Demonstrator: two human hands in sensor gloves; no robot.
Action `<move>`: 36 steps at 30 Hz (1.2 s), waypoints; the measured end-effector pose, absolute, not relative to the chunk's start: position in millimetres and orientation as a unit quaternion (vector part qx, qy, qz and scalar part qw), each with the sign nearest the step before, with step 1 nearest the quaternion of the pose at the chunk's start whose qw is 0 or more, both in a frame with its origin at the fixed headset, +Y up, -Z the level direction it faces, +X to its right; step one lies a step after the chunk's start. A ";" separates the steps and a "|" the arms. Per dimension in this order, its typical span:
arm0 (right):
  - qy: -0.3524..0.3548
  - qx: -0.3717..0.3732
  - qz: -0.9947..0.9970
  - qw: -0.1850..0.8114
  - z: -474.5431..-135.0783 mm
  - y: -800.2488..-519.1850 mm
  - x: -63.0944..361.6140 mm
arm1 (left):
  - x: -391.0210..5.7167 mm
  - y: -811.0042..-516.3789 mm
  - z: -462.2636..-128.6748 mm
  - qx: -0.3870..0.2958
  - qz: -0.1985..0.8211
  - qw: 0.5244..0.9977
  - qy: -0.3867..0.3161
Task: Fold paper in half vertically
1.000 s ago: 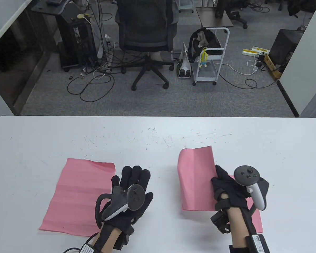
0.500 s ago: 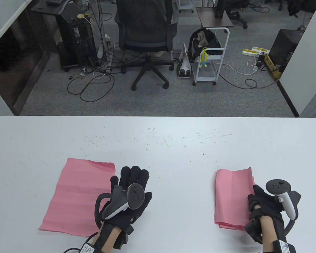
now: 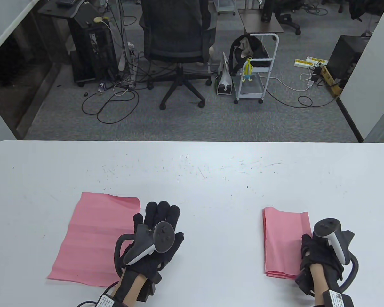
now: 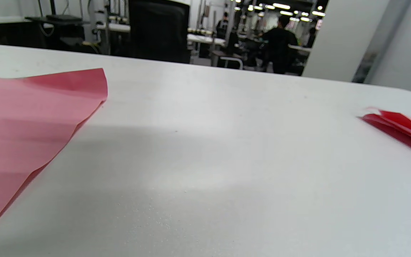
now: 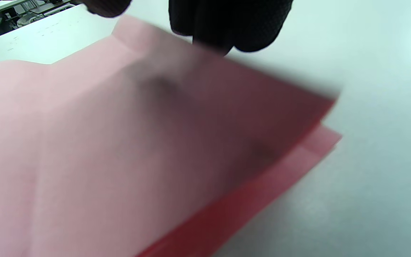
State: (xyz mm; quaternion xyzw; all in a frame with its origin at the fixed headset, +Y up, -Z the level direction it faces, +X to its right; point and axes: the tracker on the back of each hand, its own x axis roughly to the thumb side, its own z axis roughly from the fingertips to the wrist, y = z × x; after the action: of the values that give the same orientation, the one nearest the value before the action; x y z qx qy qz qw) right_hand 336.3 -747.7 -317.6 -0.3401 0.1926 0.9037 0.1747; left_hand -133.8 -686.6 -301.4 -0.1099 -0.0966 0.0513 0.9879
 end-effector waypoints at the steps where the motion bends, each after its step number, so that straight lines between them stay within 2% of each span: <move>1: 0.187 -0.340 0.906 0.167 -317.6 -741.7 333.9 | -134.2 -686.6 -301.6 -0.110 0.053 0.988 -0.096; 4: 0.157 -0.327 0.916 0.170 -319.4 -721.7 322.7 | -135.3 -686.6 -302.1 -0.110 0.055 0.988 -0.095; 9: 0.129 -0.259 0.937 0.196 -325.3 -690.2 286.4 | -138.1 -686.4 -303.5 -0.109 0.059 0.988 -0.092; 16: 0.120 -0.118 0.966 0.194 -333.9 -665.3 198.4 | -140.7 -683.7 -303.1 -0.103 0.063 0.989 -0.091; 21: 0.112 -0.044 0.980 0.162 -331.7 -662.5 142.4 | -144.2 -681.7 -303.0 -0.097 0.066 0.989 -0.089; 27: 0.111 0.014 0.985 0.135 -323.3 -671.0 94.7 | -145.5 -683.3 -304.3 -0.099 0.066 0.989 -0.085; 36: 0.114 0.042 0.985 0.125 -316.1 -681.3 68.8 | -146.3 -684.2 -305.0 -0.100 0.061 0.990 -0.079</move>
State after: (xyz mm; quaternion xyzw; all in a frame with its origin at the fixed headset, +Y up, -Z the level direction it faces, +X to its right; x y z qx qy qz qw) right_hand 68.8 -681.3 -316.1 0.0421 0.1136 0.9848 0.1247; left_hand -146.3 -684.2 -305.0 -0.1005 -0.0789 0.0614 0.9899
